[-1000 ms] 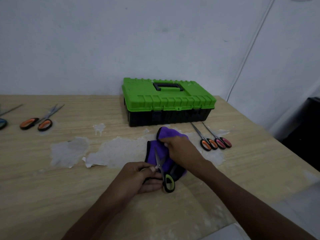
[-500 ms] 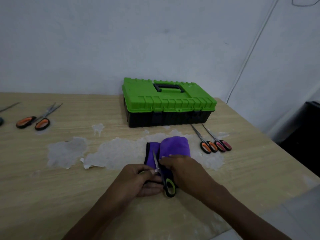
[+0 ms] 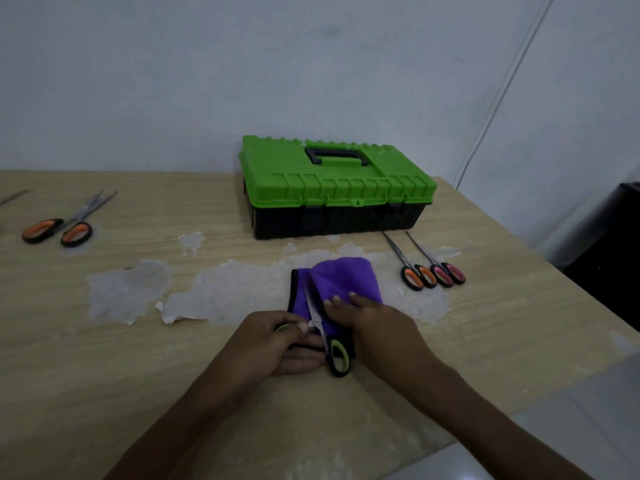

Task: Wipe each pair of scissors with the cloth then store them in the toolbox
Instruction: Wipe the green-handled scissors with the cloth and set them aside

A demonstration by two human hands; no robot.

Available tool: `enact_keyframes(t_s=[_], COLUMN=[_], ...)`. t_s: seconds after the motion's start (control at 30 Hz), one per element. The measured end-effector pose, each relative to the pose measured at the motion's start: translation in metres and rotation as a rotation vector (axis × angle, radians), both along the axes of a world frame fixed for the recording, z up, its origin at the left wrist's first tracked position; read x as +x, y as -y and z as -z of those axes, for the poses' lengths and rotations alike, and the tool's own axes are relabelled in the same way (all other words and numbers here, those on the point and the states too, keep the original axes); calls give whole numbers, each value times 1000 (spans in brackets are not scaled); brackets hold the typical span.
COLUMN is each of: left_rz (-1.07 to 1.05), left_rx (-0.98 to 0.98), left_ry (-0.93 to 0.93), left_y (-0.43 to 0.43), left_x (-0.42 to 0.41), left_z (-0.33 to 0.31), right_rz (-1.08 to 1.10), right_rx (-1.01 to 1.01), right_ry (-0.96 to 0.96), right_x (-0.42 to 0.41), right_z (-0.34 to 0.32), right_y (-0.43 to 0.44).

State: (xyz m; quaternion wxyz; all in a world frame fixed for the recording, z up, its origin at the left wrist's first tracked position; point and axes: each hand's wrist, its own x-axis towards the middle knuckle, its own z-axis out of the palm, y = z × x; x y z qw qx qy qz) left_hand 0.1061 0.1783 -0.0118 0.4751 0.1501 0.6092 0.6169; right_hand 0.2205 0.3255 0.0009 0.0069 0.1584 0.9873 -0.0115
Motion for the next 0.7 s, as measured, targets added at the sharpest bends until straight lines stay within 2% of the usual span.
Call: enact_keyframes(t_s=[0.07, 0.17, 0.3, 0.4, 0.47, 0.63, 0.7], left_rz=[2, -6, -54, -63, -65, -81, -109], left_rx=[7, 35, 87, 105, 108, 116, 111], left_ry=[14, 20, -2, -40, -47, -18, 55], left_y=[0, 2, 7, 7, 6, 2, -1], left_x=[0, 1, -2, -5, -6, 0, 1], left_z=[-2, -2, -1, -3, -4, -4, -6], right_rz=[76, 153, 210, 127, 80, -53, -56], right_rx=[64, -33, -258, -235, -182, -308, -338], right_ry=[75, 53, -350, -476, -468, -385, -395], right_x=[-12, -25, -14, 2, 8, 5, 3], right_z=[-9, -9, -15, -16, -9, 2, 3], right_y=[-11, -24, -27, -12, -1, 22, 23])
